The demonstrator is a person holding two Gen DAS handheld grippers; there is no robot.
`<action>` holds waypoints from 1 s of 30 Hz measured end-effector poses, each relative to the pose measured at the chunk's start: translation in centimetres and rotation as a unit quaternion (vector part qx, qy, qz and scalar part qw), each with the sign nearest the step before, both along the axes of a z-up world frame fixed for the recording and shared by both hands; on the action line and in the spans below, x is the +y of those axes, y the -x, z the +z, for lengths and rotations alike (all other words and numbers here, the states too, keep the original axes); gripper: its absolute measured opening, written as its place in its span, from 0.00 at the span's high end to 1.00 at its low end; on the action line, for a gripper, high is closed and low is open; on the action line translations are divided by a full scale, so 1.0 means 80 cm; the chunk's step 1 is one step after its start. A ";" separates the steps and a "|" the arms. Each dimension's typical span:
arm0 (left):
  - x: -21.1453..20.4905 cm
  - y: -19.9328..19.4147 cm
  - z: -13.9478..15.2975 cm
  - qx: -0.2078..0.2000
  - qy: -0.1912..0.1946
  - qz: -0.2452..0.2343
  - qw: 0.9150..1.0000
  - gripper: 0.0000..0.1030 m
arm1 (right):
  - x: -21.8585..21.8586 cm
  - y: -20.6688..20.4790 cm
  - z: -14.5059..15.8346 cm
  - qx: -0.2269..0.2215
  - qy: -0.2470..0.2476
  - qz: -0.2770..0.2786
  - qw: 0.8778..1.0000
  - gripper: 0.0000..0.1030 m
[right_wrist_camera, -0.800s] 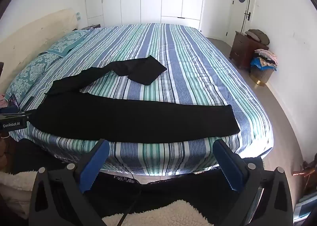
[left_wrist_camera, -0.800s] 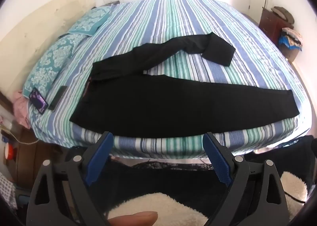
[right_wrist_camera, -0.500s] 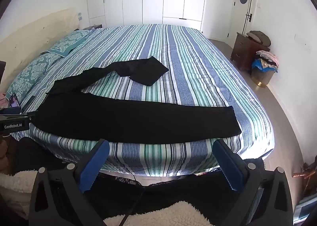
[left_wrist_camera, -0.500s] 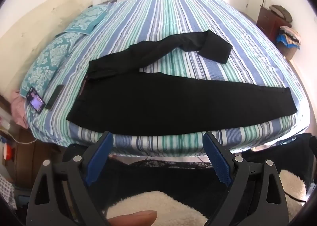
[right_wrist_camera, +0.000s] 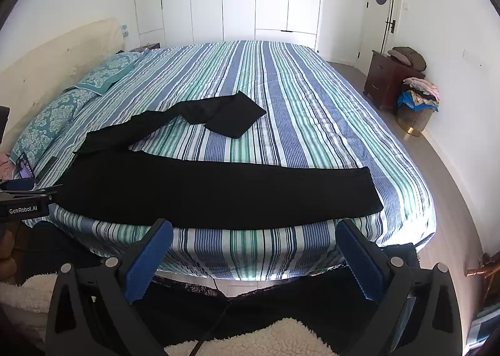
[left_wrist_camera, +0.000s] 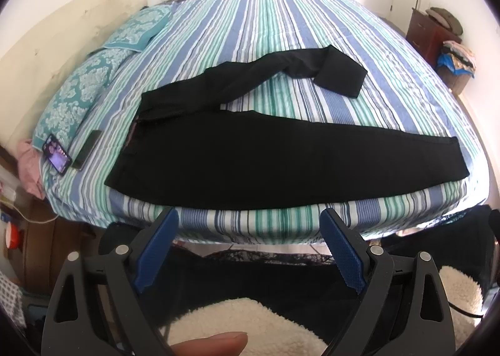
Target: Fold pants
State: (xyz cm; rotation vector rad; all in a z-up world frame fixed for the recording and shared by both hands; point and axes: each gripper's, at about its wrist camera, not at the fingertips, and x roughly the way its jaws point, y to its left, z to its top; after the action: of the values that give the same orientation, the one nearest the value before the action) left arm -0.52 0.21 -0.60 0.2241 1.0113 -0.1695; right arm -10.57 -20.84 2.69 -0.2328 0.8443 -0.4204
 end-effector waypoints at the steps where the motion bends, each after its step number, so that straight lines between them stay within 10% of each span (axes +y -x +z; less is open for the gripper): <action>1: 0.000 0.001 0.000 0.000 0.002 0.000 1.000 0.10 | 0.001 0.001 0.000 -0.001 0.001 0.000 1.000 0.00; 30: 0.013 0.002 -0.003 0.006 0.036 0.014 0.999 0.10 | 0.028 -0.012 -0.010 0.022 0.058 0.007 0.998 0.00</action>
State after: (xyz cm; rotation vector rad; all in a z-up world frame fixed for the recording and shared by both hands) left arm -0.67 1.21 -0.85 0.1432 1.0182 -0.1811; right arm -9.58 -18.63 1.88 -0.3570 0.8617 -0.4524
